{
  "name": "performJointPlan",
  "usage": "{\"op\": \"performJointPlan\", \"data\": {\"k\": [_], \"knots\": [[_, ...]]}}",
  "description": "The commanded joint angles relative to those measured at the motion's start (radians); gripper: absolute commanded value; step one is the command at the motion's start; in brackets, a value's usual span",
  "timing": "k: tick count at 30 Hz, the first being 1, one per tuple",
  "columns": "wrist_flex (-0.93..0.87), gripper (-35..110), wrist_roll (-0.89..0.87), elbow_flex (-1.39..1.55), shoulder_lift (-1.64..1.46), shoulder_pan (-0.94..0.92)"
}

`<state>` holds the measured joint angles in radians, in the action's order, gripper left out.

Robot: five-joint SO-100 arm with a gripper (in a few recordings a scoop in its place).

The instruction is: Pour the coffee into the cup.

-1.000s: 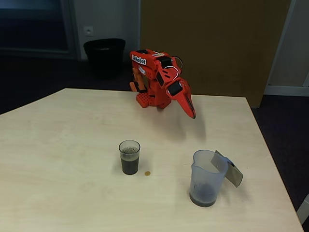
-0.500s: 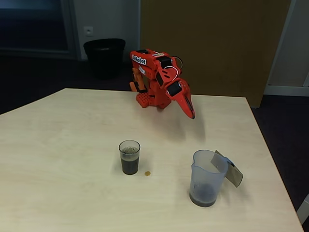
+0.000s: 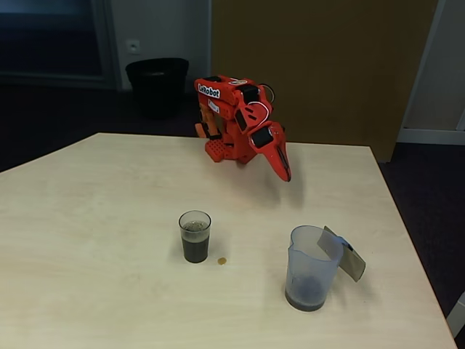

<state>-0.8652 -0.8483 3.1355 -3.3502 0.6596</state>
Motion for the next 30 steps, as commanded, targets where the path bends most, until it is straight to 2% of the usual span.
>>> {"op": "performJointPlan", "data": {"k": [1,8,11,13,15,22,30], "knots": [[-0.028,0,-0.017,0.005,-0.026,0.026],[-0.054,0,-0.028,0.005,-0.037,0.037],[-0.115,0,-0.048,0.005,-0.04,0.041],[-0.164,0,-0.127,0.005,-0.038,0.038],[-0.207,0,-0.091,0.005,-0.04,0.044],[-0.407,0,-0.241,0.005,-0.04,0.098],[-0.488,0,-0.298,0.005,-0.037,0.037]]}}
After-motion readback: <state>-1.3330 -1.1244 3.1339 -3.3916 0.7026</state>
